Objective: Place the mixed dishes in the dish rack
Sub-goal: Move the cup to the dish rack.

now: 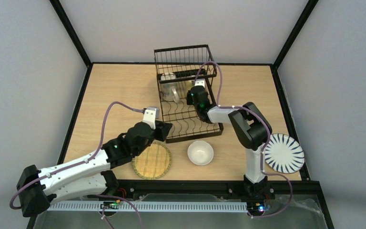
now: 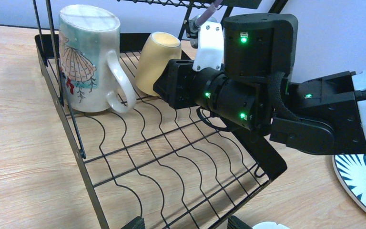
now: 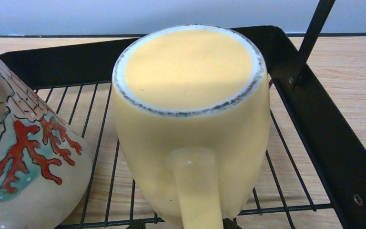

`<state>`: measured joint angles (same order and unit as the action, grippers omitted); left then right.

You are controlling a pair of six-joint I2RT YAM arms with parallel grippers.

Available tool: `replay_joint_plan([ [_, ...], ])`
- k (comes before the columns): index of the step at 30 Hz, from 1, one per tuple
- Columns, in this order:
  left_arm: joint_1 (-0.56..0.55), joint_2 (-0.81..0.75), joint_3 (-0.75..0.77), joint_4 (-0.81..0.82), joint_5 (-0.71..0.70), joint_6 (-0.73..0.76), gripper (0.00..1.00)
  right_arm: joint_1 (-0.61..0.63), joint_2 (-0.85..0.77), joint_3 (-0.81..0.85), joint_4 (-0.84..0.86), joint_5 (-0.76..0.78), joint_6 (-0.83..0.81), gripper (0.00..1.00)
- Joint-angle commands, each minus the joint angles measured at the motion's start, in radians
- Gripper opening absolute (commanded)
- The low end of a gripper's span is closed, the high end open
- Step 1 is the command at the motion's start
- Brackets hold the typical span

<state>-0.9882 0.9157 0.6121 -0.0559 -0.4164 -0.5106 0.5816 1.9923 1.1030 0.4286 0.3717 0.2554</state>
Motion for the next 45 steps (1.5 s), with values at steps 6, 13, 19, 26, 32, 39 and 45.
replay_joint_plan([
  [6, -0.006, 0.013, 0.03, -0.003, 0.012, 0.03, 0.99, -0.026, 0.061, 0.118, -0.081, 0.024, 0.042, 0.91],
  [13, -0.006, 0.027, 0.03, 0.01, 0.019, 0.022, 0.99, -0.034, 0.068, 0.129, -0.104, 0.029, 0.057, 0.92],
  [19, -0.006, 0.039, 0.046, -0.012, 0.018, 0.004, 0.99, -0.034, -0.009, 0.053, -0.068, 0.011, 0.066, 0.92],
  [26, -0.006, 0.042, 0.081, -0.072, 0.006, -0.03, 0.99, -0.034, -0.089, 0.032, -0.12, 0.008, 0.067, 0.93],
  [32, -0.006, 0.04, 0.109, -0.121, 0.002, -0.057, 0.99, -0.034, -0.147, 0.015, -0.17, 0.004, 0.07, 1.0],
  [39, -0.006, 0.039, 0.131, -0.178, 0.006, -0.095, 0.99, -0.034, -0.233, -0.017, -0.247, 0.007, 0.085, 1.0],
  [45, -0.006, 0.029, 0.145, -0.235, 0.004, -0.13, 0.99, -0.034, -0.326, -0.059, -0.321, -0.005, 0.115, 1.0],
])
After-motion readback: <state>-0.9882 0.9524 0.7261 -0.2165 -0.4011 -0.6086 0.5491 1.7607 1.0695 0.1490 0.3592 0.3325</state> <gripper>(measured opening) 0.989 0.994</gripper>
